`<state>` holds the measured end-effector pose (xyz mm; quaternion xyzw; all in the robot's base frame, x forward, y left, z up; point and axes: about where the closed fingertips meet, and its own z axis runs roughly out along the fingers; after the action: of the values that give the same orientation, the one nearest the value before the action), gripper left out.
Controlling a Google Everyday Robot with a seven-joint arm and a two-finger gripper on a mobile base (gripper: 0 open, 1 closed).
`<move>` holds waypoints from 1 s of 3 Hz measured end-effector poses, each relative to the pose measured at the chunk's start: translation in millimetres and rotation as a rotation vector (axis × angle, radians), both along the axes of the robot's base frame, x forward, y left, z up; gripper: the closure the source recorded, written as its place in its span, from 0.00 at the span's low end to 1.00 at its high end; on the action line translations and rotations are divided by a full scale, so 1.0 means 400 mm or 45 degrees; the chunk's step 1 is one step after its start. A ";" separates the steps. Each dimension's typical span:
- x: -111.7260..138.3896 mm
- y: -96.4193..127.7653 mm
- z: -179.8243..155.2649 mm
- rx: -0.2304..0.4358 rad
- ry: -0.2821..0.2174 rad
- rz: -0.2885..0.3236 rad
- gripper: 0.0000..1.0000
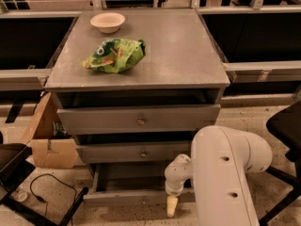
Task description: Open bottom drawer
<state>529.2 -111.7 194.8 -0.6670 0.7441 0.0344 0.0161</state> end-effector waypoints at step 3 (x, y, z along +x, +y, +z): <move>-0.109 -0.014 -0.052 -0.071 0.154 -0.029 0.73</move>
Offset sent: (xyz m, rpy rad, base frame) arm -0.1623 -0.0172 -0.0253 -0.1390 0.3095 -0.0580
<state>485.6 -117.3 174.1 -0.6553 0.7520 0.0536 -0.0470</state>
